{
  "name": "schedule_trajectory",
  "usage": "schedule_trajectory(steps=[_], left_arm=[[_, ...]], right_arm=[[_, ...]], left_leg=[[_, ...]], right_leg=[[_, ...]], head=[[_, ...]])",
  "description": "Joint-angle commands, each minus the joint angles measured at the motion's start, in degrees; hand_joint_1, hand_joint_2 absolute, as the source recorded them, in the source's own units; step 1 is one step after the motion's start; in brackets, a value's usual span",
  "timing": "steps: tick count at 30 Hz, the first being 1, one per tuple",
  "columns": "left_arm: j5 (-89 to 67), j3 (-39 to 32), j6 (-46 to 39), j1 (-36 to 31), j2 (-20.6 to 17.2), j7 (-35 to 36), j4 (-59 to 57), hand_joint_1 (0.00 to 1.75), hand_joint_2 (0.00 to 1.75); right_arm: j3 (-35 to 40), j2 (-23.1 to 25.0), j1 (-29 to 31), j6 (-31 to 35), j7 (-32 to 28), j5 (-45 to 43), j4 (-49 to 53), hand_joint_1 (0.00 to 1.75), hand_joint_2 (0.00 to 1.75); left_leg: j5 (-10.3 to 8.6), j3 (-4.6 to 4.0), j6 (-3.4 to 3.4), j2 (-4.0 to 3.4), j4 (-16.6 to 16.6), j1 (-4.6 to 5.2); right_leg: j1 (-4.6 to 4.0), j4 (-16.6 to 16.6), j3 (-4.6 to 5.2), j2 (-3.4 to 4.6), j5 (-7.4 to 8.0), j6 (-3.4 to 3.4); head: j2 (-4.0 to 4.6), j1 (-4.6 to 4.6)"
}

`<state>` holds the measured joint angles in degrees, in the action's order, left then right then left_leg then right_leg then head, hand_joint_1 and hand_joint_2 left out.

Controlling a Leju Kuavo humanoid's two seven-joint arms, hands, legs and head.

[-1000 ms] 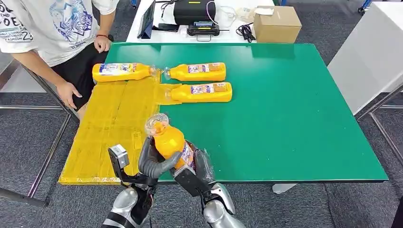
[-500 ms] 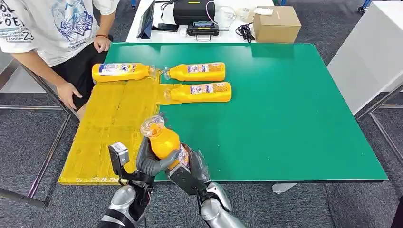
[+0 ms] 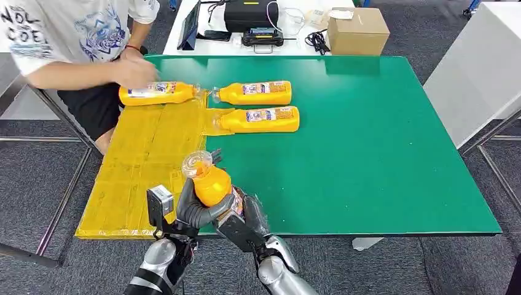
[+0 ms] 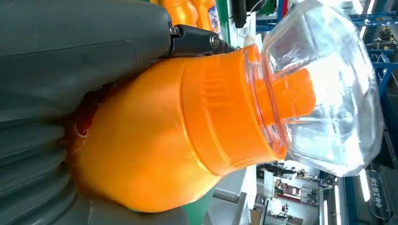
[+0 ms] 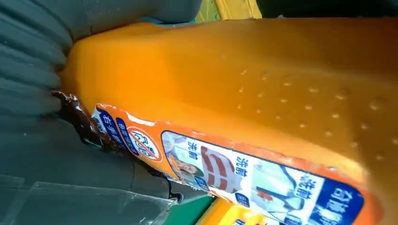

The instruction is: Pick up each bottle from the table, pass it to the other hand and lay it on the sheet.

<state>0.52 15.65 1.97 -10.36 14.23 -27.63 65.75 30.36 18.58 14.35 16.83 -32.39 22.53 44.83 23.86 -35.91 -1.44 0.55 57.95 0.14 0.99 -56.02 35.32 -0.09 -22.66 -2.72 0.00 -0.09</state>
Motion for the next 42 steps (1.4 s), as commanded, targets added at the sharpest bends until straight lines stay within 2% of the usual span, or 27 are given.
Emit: schedule_trajectory(steps=[1, 6, 11, 12, 13, 14, 16, 17, 20, 26, 35, 37, 42], left_arm=[[-0.42, 1.89, 0.26, -2.43, -1.02, 0.31, -2.9, 1.75, 1.75], [0.65, 1.5, 3.4, -1.85, -1.48, 1.46, -1.92, 1.75, 1.75], [1.79, 1.22, 5.05, -1.25, -2.11, 2.11, 0.09, 1.75, 1.75], [1.68, 1.25, 5.02, -1.3, -2.34, 2.38, 0.9, 1.75, 1.75], [1.64, 1.24, 4.93, -1.4, -2.56, 2.84, 1.6, 1.75, 1.75], [1.01, 1.12, 4.2, -1.72, -3.02, 3.0, 2.56, 1.75, 1.75], [-1.17, 0.63, 1.94, -2.23, -3.92, 2.19, 4.47, 1.75, 1.75], [-2.48, -0.4, -0.01, -2.87, -4.15, 2.18, 5.0, 1.75, 1.75], [-2.19, -1.9, -0.45, -3.44, -4.21, 2.82, 4.81, 1.75, 1.75], [-9.59, -7.22, -9.91, -6.83, -5.68, 0.17, 3.07, 1.75, 1.75], [-10.54, -7.73, -10.11, -7.36, -5.47, -0.06, 2.2, 1.75, 1.75], [-15.31, -8.94, -15.25, -9.02, -6.72, -2.26, 1.32, 1.75, 1.75], [-27.95, -12.68, -26.91, -12.94, -9.56, -4.36, 1.35, 1.75, 1.75]], right_arm=[[2.42, 0.97, 1.87, -0.36, 0.33, 0.31, -3.76, 1.75, 1.75], [1.27, 0.11, 1.59, 1.64, -0.01, 1.01, -1.82, 1.75, 1.75], [-1.59, -0.63, 2.44, 6.74, 1.07, 2.13, 0.8, 1.75, 1.75], [-2.19, -0.73, 2.62, 8.69, 0.95, 2.74, 1.83, 1.73, 1.75], [-2.53, -0.82, 2.9, 9.41, 1.29, 3.19, 2.46, 1.27, 1.75], [-3.41, -0.67, 3.2, 10.71, 2.15, 3.44, 3.36, 0.0, 1.75], [-3.78, -0.75, 3.69, 11.34, 3.13, 4.17, 5.05, 0.0, 1.75], [-4.04, -0.92, 3.54, 11.34, 3.48, 4.33, 7.15, 0.0, 0.0], [-3.82, -1.17, 2.87, 10.97, 4.47, 4.81, 9.95, 0.0, 0.0], [-1.28, -2.96, -0.39, 7.06, 3.68, 3.24, 22.31, 0.0, 0.0], [-0.67, -3.42, -0.74, 5.98, 3.54, 2.71, 23.09, 0.0, 0.0], [0.98, -4.22, -1.45, 2.45, 2.24, 1.13, 25.98, 0.0, 0.0], [1.53, -5.06, -3.86, -0.96, 0.31, -3.44, 33.23, 0.0, 0.0]], left_leg=[[0.06, 0.14, 0.05, -0.04, -0.02, -0.02], [0.15, 0.35, 0.1, -0.07, -0.01, -0.06], [0.04, 0.12, 0.05, -0.05, -0.02, 0.0], [0.14, 0.29, 0.09, -0.11, 0.02, -0.06], [0.05, 0.12, 0.05, -0.08, -0.01, 0.0], [0.12, 0.22, 0.08, -0.13, 0.03, -0.05], [0.12, 0.23, 0.09, -0.09, 0.05, -0.05], [0.04, 0.08, 0.05, -0.09, 0.02, -0.01], [0.13, 0.19, 0.09, -0.17, 0.08, -0.06], [0.09, 0.21, 0.09, -0.12, 0.0, -0.04], [0.09, 0.32, 0.08, 0.02, -0.01, -0.11], [0.14, 0.39, 0.09, -0.12, 0.0, -0.11], [0.01, 0.1, 0.1, -0.03, 0.0, -0.08]], right_leg=[[-0.02, 0.01, -0.13, 0.01, -0.05, 0.07], [-0.07, 0.03, -0.34, 0.03, -0.13, 0.13], [-0.01, 0.01, -0.11, 0.02, -0.04, 0.06], [-0.07, 0.0, -0.27, 0.08, -0.1, 0.12], [-0.01, 0.0, -0.1, 0.05, -0.04, 0.07], [-0.06, 0.0, -0.2, 0.09, -0.08, 0.11], [-0.06, -0.03, -0.22, 0.05, -0.1, 0.12], [-0.02, -0.03, -0.05, 0.07, -0.02, 0.07], [-0.07, -0.07, -0.16, 0.13, -0.07, 0.12], [-0.05, -0.03, -0.18, 0.1, -0.06, 0.11], [-0.1, 0.03, -0.3, -0.03, -0.1, 0.11], [-0.1, 0.01, -0.36, 0.08, -0.12, 0.12], [-0.07, -0.01, -0.07, 0.0, -0.02, 0.11]], head=[[0.0, 0.0], [0.0, 0.0], [0.0, 0.0], [0.0, 0.0], [0.0, 0.0], [0.0, 0.0], [0.0, -0.02], [0.0, 0.0], [0.0, -0.02], [0.0, 0.0], [0.0, 0.02], [0.0, 0.0], [0.0, 0.02]])
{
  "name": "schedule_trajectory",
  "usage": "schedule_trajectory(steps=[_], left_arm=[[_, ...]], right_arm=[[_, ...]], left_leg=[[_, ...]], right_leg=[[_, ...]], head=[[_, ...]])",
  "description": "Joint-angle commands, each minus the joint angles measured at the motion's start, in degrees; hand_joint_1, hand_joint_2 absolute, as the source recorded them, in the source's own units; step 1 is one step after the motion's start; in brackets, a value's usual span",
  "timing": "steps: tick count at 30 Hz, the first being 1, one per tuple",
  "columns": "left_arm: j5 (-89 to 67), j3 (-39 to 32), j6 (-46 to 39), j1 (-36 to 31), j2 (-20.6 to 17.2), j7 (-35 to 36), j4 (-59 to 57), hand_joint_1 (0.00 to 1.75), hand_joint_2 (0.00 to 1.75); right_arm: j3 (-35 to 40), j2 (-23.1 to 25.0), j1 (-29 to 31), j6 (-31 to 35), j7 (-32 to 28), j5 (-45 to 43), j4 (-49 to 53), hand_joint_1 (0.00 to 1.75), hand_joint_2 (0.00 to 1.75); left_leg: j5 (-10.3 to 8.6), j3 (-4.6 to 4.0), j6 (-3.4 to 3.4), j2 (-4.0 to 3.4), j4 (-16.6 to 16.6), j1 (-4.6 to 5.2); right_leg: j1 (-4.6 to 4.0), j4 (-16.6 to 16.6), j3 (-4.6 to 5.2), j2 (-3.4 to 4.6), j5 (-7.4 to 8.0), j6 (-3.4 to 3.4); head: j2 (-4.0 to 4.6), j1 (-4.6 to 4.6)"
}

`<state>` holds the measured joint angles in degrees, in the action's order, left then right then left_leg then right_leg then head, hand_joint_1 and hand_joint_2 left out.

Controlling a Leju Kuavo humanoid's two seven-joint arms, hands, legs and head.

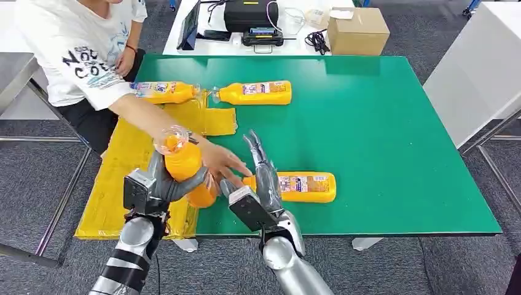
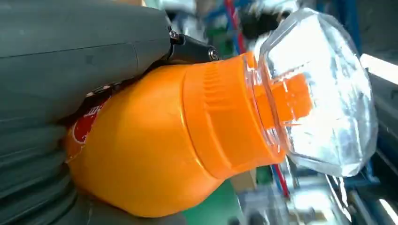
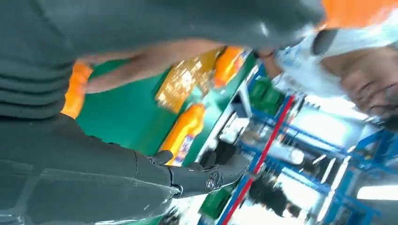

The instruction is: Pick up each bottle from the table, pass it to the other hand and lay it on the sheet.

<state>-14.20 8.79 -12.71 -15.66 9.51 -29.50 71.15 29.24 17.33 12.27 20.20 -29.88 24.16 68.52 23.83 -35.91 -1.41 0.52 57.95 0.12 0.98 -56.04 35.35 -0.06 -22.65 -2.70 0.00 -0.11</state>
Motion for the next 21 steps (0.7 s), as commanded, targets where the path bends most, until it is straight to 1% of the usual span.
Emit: schedule_trajectory(steps=[1, 4, 5, 7, 8, 11, 12, 15, 16, 18, 19, 20, 21], left_arm=[[-15.13, -6.54, -13.03, -8.27, -5.31, -2.16, -4.11, 1.75, 1.75], [-15.22, -6.84, -12.86, -8.32, -5.26, -2.15, -4.19, 1.75, 1.75], [-15.22, -6.84, -12.86, -8.32, -5.26, -2.15, -4.19, 1.75, 1.75], [-15.47, -6.61, -12.92, -8.12, -5.06, -2.22, -4.3, 1.75, 1.75], [-15.47, -6.61, -12.92, -8.12, -5.06, -2.22, -4.3, 1.75, 1.75], [-15.47, -6.61, -12.92, -8.12, -5.06, -2.22, -4.3, 1.75, 1.75], [-20.1, -6.17, -16.94, -8.57, -5.57, -1.39, -5.34, 1.75, 1.75], [-30.47, -6.05, -23.29, -9.88, -6.88, -0.09, -8.94, 1.75, 1.75], [-36.12, -5.4, -26.77, -10.13, -7.4, 0.99, -10.42, 1.75, 1.75], [-41.31, -5.26, -27.29, -10.5, -7.42, 2.2, -12.46, 1.75, 1.75], [-37.98, -5.38, -25.58, -10.58, -6.77, 0.43, -13.32, 1.75, 1.75], [-36.4, -5.49, -24.09, -10.87, -6.45, 0.04, -14.31, 1.75, 1.75], [-38.8, -4.8, -26.78, -11.22, -6.58, -0.08, -15.54, 1.75, 1.75]], right_arm=[[2.32, -3.88, -2.13, -4.24, -2.45, -5.78, 10.97, 0.0, 0.0], [2.19, -4.01, -2.14, -4.33, -2.36, -5.94, 11.4, 0.0, 0.0], [2.19, -4.01, -2.14, -4.33, -2.36, -5.94, 11.4, 0.0, 0.0], [2.21, -4.01, -2.14, -4.34, -2.36, -5.94, 11.19, 0.0, 0.0], [2.21, -4.01, -2.14, -4.34, -2.36, -5.94, 11.19, 0.0, 0.0], [2.21, -4.01, -2.14, -4.34, -2.36, -5.94, 11.19, 0.0, 0.0], [1.41, -3.53, -2.42, -4.01, -3.53, -7.66, 11.51, 0.0, 0.0], [0.09, -3.5, -2.94, -3.22, -3.47, -9.51, 13.62, 0.0, 0.0], [0.08, -3.67, -2.95, -3.17, -3.47, -9.5, 13.92, 0.0, 0.0], [-0.24, -3.6, -3.13, -2.95, -3.39, -9.94, 14.07, 0.0, 0.0], [-0.62, -3.29, -3.37, -2.83, -3.61, -10.91, 14.17, 0.0, 0.0], [-0.42, -3.39, -3.46, -2.71, -3.72, -10.89, 14.41, 0.0, 0.0], [-0.3, -3.35, -3.62, -2.44, -3.86, -10.97, 14.95, 0.0, 0.0]], left_leg=[[0.1, 0.22, 0.12, -0.01, 0.03, -0.1], [0.03, 0.1, 0.06, -0.01, 0.0, -0.06], [0.13, 0.3, 0.1, -0.02, 0.01, -0.11], [0.05, 0.19, 0.05, -0.02, -0.03, -0.08], [0.13, 0.32, 0.08, -0.02, 0.0, -0.11], [0.15, 0.36, 0.07, -0.02, 0.01, -0.11], [0.16, 0.38, 0.08, -0.03, 0.01, -0.11], [0.22, 0.56, 0.14, -0.04, 0.0, -0.15], [0.06, 0.26, 0.09, 0.03, -0.04, -0.07], [0.16, 0.49, 0.15, 0.0, -0.02, -0.12], [0.04, 0.25, 0.08, 0.05, -0.07, -0.04], [0.08, 0.33, 0.1, 0.03, -0.05, -0.07], [0.13, 0.45, 0.12, 0.08, -0.05, -0.11]], right_leg=[[-0.11, -0.02, -0.23, -0.03, -0.1, 0.15], [-0.06, 0.0, -0.1, -0.01, -0.03, 0.08], [-0.11, 0.0, -0.31, -0.02, -0.12, 0.13], [-0.07, 0.03, -0.19, -0.01, -0.05, 0.07], [-0.11, 0.02, -0.34, -0.03, -0.11, 0.1], [-0.11, 0.02, -0.39, -0.02, -0.14, 0.11], [-0.11, 0.01, -0.4, -0.01, -0.15, 0.12], [-0.16, 0.04, -0.6, -0.02, -0.21, 0.19], [-0.07, 0.04, -0.29, -0.06, -0.08, 0.11], [-0.13, 0.04, -0.52, -0.05, -0.17, 0.19], [-0.05, 0.04, -0.26, -0.07, -0.07, 0.1], [-0.08, 0.04, -0.35, -0.07, -0.1, 0.12], [-0.12, 0.06, -0.49, -0.12, -0.16, 0.15]], head=[[0.0, 0.02], [0.0, 0.04], [0.0, 0.04], [0.0, 0.02], [0.0, 0.04], [0.0, 0.02], [0.0, 0.02], [0.0, 0.02], [0.0, 0.02], [0.0, 0.02], [0.0, 0.02], [0.0, 0.02], [0.0, 0.02]])
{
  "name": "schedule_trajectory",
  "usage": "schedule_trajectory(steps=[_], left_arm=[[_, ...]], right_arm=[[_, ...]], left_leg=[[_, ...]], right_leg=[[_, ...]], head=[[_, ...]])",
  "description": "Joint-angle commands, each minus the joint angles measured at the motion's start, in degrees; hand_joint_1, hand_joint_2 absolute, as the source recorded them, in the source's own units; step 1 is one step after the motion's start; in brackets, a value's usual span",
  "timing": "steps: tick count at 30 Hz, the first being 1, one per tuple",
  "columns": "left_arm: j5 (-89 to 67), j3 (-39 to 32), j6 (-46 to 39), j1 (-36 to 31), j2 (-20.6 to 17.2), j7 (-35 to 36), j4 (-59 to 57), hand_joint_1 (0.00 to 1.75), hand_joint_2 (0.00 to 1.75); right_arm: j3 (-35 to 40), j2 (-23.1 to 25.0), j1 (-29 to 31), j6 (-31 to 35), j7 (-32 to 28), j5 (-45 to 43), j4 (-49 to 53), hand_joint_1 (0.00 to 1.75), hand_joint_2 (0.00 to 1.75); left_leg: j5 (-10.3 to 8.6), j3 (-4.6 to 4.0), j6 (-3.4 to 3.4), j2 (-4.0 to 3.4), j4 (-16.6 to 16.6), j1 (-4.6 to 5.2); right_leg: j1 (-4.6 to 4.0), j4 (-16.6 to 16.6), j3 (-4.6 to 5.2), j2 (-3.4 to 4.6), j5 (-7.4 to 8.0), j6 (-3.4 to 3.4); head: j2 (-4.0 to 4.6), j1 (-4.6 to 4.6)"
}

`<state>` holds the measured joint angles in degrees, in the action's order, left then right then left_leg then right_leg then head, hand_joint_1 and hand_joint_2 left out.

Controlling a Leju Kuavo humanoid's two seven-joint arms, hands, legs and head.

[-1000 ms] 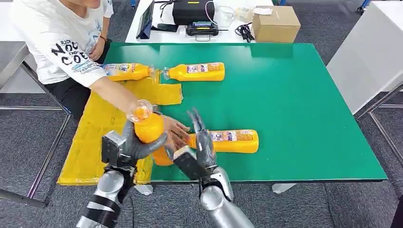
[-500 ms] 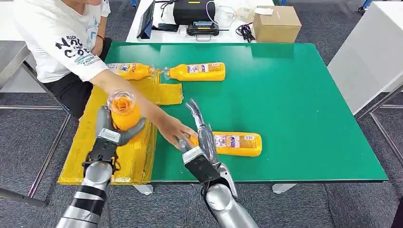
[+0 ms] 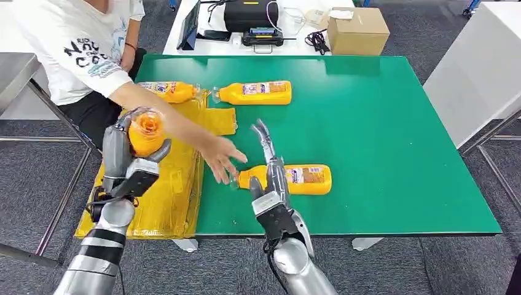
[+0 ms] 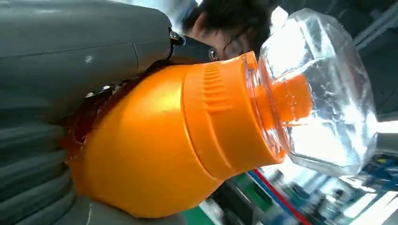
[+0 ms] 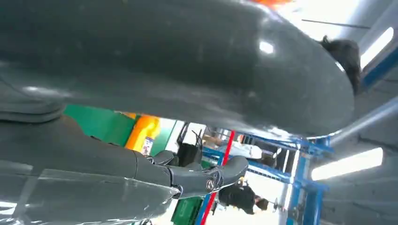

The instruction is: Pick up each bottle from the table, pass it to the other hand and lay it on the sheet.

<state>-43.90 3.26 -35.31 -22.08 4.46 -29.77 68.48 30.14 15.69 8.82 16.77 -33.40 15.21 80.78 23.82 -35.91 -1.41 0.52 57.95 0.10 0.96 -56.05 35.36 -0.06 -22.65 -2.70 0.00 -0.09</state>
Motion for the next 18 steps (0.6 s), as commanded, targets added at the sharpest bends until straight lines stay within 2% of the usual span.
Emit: schedule_trajectory(steps=[1, 3, 4, 6, 7, 14, 17, 18], left_arm=[[-9.56, 0.93, -4.04, -5.28, -1.52, 0.63, -13.86, 1.75, 1.75], [-18.27, 0.95, -4.69, -5.86, -2.06, 4.08, -15.09, 1.75, 1.75], [-23.8, 1.81, -4.69, -7.3, -3.24, 7.8, -18.8, 1.75, 1.75], [-26.56, 1.93, -4.69, -9.34, -4.6, 10.18, -24.73, 1.75, 1.75], [-31.08, 1.57, -4.69, -9.45, -5.51, 12.5, -26.2, 1.75, 1.75], [-41.97, 1.14, -4.69, -11.52, -6.83, 16.68, -38.11, 1.75, 1.75], [-41.97, 1.14, -4.69, -11.52, -6.83, 16.68, -38.11, 1.75, 1.75], [-41.97, 1.14, -4.69, -11.52, -6.83, 16.68, -38.11, 1.75, 1.75]], right_arm=[[-1.14, -1.72, -0.42, 1.32, -0.64, -2.1, 3.39, 0.0, 0.0], [-1.1, -1.81, -0.79, 2.03, -1.13, -2.48, 5.0, 0.0, 0.0], [-1.33, -1.85, -1.04, 2.25, -1.35, -3.42, 6.31, 0.0, 0.0], [-2.01, -1.94, -1.4, 2.87, -1.34, -4.38, 8.36, 0.0, 0.0], [-2.28, -2.13, -1.42, 2.91, -1.14, -4.95, 9.28, 0.0, 0.0], [-1.91, -2.31, -1.16, 1.38, -0.69, -7.28, 9.14, 0.0, 0.0], [-1.91, -2.31, -1.16, 1.38, -0.69, -7.28, 9.14, 0.0, 0.0], [-1.91, -2.31, -1.16, 1.38, -0.69, -7.28, 9.14, 0.0, 0.0]], left_leg=[[0.05, 0.25, 0.06, 0.08, -0.05, -0.04], [0.12, 0.37, 0.08, 0.11, -0.02, -0.07], [0.09, 0.27, 0.06, 0.06, -0.01, -0.07], [0.19, 0.43, 0.1, 0.06, 0.04, -0.11], [0.06, 0.25, 0.06, 0.11, -0.04, -0.03], [0.13, 0.46, 0.11, -0.12, -0.08, -0.09], [0.08, 0.28, 0.07, -0.05, -0.04, -0.06], [0.17, 0.45, 0.1, -0.05, -0.02, -0.11]], right_leg=[[-0.04, 0.05, -0.28, -0.11, -0.09, 0.08], [-0.08, 0.03, -0.41, -0.16, -0.16, 0.12], [-0.08, 0.05, -0.3, -0.1, -0.11, 0.09], [-0.12, 0.01, -0.48, -0.11, -0.2, 0.14], [-0.03, 0.02, -0.27, -0.14, -0.1, 0.08], [-0.09, 0.08, -0.44, 0.02, -0.12, 0.15], [-0.07, 0.04, -0.27, -0.01, -0.08, 0.09], [-0.12, 0.04, -0.45, -0.02, -0.16, 0.14]], head=[[0.0, 0.0], [0.0, 0.0], [0.0, -0.02], [0.0, 0.0], [0.0, -0.02], [0.0, 0.0], [0.0, 0.0], [0.0, 0.02]])
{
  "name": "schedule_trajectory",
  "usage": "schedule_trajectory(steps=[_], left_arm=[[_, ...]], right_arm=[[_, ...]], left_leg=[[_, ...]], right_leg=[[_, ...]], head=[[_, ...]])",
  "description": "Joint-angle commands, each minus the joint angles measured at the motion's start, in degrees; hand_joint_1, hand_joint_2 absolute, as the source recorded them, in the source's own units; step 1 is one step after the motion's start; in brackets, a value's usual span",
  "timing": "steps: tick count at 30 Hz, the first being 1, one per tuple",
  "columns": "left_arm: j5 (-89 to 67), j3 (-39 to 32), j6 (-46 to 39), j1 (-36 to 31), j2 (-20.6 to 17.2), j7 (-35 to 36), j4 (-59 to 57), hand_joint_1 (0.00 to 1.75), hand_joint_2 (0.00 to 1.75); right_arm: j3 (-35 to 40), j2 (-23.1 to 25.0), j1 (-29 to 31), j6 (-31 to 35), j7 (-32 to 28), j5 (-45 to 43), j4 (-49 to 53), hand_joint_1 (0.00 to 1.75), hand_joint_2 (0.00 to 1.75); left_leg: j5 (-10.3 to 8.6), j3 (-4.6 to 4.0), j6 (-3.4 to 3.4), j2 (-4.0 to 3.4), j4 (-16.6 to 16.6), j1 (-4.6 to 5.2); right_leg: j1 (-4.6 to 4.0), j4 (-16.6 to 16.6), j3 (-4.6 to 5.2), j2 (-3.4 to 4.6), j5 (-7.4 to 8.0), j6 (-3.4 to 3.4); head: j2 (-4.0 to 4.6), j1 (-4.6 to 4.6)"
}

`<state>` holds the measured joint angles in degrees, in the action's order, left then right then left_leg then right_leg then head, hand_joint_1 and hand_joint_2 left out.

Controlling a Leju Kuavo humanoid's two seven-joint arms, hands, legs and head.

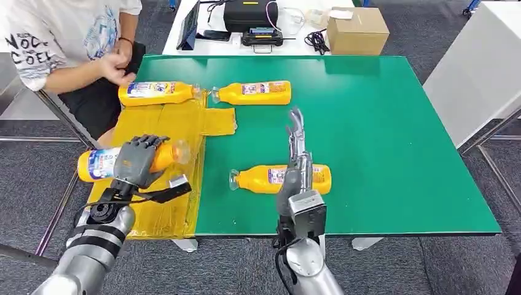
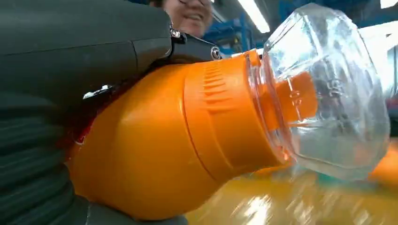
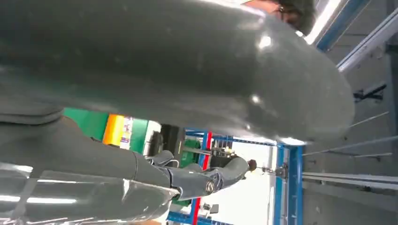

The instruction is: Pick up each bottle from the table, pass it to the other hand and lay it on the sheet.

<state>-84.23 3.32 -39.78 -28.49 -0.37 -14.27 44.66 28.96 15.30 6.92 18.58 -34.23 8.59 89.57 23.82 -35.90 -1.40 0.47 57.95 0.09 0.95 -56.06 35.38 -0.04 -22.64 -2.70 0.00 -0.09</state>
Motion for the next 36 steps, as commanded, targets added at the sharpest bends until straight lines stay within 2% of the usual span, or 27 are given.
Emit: schedule_trajectory(steps=[1, 6, 8, 9, 12, 14, 19, 21, 23, 32, 33, 34, 35, 36], left_arm=[[-1.64, 1.07, -0.22, -5.11, -2.0, 1.19, -14.29, 1.75, 1.75], [-3.6, 2.19, -0.22, -6.3, -2.03, 2.33, -17.67, 1.75, 1.75], [-5.77, 4.64, -0.22, -6.91, -2.8, 4.99, -19.91, 1.75, 1.75], [-5.77, 10.58, 0.3, -7.66, -4.2, 8.02, -22.27, 1.75, 1.75], [-5.77, 17.89, 1.14, -8.43, -5.67, 10.41, -25.19, 1.75, 1.75], [-4.43, 17.36, 3.52, -8.71, -5.21, 9.14, -26.24, 1.75, 1.75], [4.86, 8.86, 9.93, -8.04, -2.76, 2.63, -25.64, 1.75, 1.75], [7.78, 6.23, 14.58, -7.53, -1.89, 0.31, -25.14, 1.75, 1.75], [10.78, 3.72, 16.7, -6.85, -1.32, -1.73, -24.46, 1.75, 1.75], [13.37, 1.68, 19.27, -5.93, -1.19, -3.54, -24.01, 1.75, 1.75], [14.39, 0.88, 19.89, -5.79, -1.01, -4.04, -24.0, 1.64, 1.75], [15.2, 0.37, 20.62, -5.64, -0.91, -4.79, -23.96, 1.4, 1.75], [17.33, -1.17, 22.0, -5.46, -0.6, -5.95, -23.77, 0.49, 1.75], [18.97, -2.15, 23.78, -5.35, -0.44, -7.07, -23.77, 0.14, 1.75]], right_arm=[[-0.72, -1.92, 0.74, -0.43, 0.14, -0.66, 0.35, 0.0, 0.0], [-0.54, -1.88, 0.83, -0.8, 0.15, -1.09, 0.24, 0.0, 0.0], [-0.37, -1.92, 1.18, -1.35, 0.3, -1.68, -0.26, 0.0, 0.0], [-0.12, -1.96, 1.67, -2.19, 0.62, -2.39, -0.99, 0.0, 0.0], [-0.2, -1.79, 2.32, -3.13, 1.06, -3.48, -2.96, 0.0, 0.0], [-0.25, -1.54, 2.35, -3.69, 1.2, -4.2, -3.76, 0.0, 0.0], [-0.07, -1.01, 1.96, -4.07, 1.63, -4.23, -4.8, 0.0, 0.0], [-0.23, -0.67, 1.59, 0.16, 0.75, 0.18, -4.52, 0.0, 0.0], [-0.39, -0.42, 1.25, -0.43, 1.55, -0.72, -3.99, 0.0, 0.0], [-1.36, 0.13, 1.33, -1.86, 2.85, -2.93, -5.61, 0.0, 0.0], [-1.42, 0.27, 1.36, -1.85, 2.85, -2.95, -5.91, 0.0, 0.0], [-1.38, 0.35, 1.46, -2.12, 2.89, -3.16, -6.27, 0.0, 0.0], [-1.3, 0.44, 1.56, -2.11, 2.86, -3.12, -6.67, 0.0, 0.0], [-1.15, 0.51, 1.77, -2.26, 2.88, -3.12, -7.18, 0.0, 0.0]], left_leg=[[0.08, 0.22, 0.05, 0.02, -0.02, -0.04], [0.11, 0.28, 0.07, 0.04, 0.01, -0.08], [0.12, 0.32, 0.08, 0.03, 0.01, -0.08], [0.07, 0.2, 0.06, -0.01, -0.01, -0.04], [0.12, 0.35, 0.11, -0.01, -0.02, -0.07], [0.14, 0.37, 0.12, -0.05, -0.01, -0.09], [0.1, 0.39, 0.07, -0.04, -0.06, -0.05], [0.1, 0.47, 0.07, -0.07, -0.07, -0.06], [0.1, 0.55, 0.08, -0.09, -0.08, -0.04], [0.11, 0.83, 0.09, -0.12, -0.16, -0.01], [0.07, 0.73, 0.07, -0.09, -0.15, 0.04], [0.1, 0.85, 0.1, -0.15, -0.19, 0.0], [0.08, 0.78, 0.08, -0.1, -0.16, 0.01], [0.11, 0.89, 0.1, -0.18, -0.19, -0.03]], right_leg=[[-0.04, 0.04, -0.25, -0.05, -0.08, 0.07], [-0.08, 0.05, -0.35, -0.07, -0.11, 0.1], [-0.09, 0.06, -0.38, -0.05, -0.11, 0.11], [-0.04, 0.04, -0.23, 0.0, -0.06, 0.08], [-0.08, 0.03, -0.38, -0.02, -0.12, 0.14], [-0.1, 0.03, -0.39, 0.03, -0.12, 0.15], [-0.05, 0.06, -0.43, 0.07, -0.05, 0.1], [-0.06, 0.07, -0.52, 0.1, -0.04, 0.1], [-0.04, 0.07, -0.58, 0.12, -0.05, 0.11], [-0.02, 0.13, -0.82, 0.12, -0.06, 0.13], [0.03, 0.1, -0.72, 0.11, -0.03, 0.08], [-0.02, 0.16, -0.84, 0.15, -0.04, 0.13], [0.0, 0.13, -0.77, 0.12, -0.03, 0.1], [-0.04, 0.18, -0.87, 0.18, -0.03, 0.13]], head=[[0.0, 0.0], [0.0, 0.0], [0.0, -0.02], [0.0, 0.0], [0.0, 0.0], [0.0, 0.0], [0.0, 0.0], [0.0, -0.02], [0.0, 0.0], [0.0, 0.0], [0.0, 0.02], [0.0, 0.0], [0.0, 0.0], [0.0, 0.0]])
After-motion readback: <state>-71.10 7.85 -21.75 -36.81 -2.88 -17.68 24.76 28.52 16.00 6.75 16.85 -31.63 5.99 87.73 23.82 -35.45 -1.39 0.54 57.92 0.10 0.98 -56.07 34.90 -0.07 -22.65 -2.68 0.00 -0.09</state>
